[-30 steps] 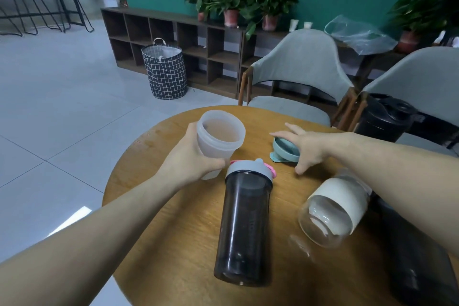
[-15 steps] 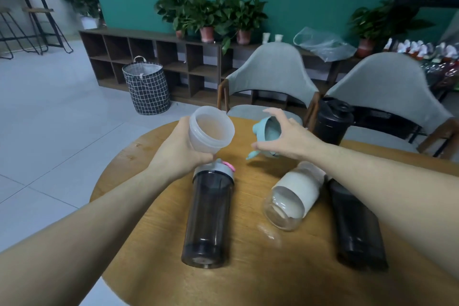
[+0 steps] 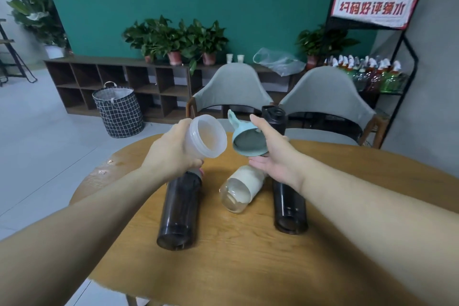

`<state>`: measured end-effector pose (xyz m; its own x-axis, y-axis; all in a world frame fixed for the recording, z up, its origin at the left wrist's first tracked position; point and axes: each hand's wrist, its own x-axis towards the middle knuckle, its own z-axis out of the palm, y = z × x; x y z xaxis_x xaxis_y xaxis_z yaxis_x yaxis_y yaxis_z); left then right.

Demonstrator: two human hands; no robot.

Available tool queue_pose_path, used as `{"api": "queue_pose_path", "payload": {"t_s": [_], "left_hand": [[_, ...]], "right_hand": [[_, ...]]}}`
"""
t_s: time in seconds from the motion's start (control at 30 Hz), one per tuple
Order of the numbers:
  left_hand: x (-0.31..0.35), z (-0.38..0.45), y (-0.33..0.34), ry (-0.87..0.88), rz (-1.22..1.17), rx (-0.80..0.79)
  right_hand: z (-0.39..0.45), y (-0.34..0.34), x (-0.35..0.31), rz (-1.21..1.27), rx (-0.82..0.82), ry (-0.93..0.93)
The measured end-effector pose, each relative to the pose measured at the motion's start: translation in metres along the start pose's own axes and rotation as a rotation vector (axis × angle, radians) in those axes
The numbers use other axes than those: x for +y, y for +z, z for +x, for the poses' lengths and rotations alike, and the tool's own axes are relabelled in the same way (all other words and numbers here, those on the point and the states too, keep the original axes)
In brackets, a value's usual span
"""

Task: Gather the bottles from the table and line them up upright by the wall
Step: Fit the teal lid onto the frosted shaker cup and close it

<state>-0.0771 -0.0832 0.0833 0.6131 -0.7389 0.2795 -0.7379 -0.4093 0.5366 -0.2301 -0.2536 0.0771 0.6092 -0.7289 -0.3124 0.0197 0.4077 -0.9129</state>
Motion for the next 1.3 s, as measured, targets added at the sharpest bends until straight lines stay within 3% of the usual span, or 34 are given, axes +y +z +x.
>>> {"api": "queue_pose_path", "payload": {"t_s": [0.23,0.43,0.67,0.97,1.1,1.2,1.3], "left_hand": [[0.032,-0.026,0.015,0.043,-0.04,-0.02],[0.059,-0.048,0.034,0.086,-0.011,-0.089],[0.078,-0.062,0.046,0.137,-0.006,-0.145],[0.064,-0.064,0.041,0.138,-0.115,-0.417],[0.054,-0.062,0.042,0.154,-0.177,-0.498],[0.049,-0.068,0.044,0.184,-0.136,-0.434],[0.048,-0.076,0.045,0.24,0.001,-0.254]], "right_hand": [[-0.029,-0.026,0.003,0.26,-0.005,-0.041],[-0.059,-0.036,0.011,0.262,-0.053,-0.159],[-0.085,-0.046,0.028,-0.133,-0.072,-0.326],[-0.082,-0.082,0.004,-0.751,-0.466,-0.354],[-0.081,-0.083,0.002,-0.968,-0.518,-0.377],[-0.08,-0.078,0.005,-1.0,-0.472,-0.402],[-0.082,-0.067,0.01,-0.844,-0.334,-0.264]]}}
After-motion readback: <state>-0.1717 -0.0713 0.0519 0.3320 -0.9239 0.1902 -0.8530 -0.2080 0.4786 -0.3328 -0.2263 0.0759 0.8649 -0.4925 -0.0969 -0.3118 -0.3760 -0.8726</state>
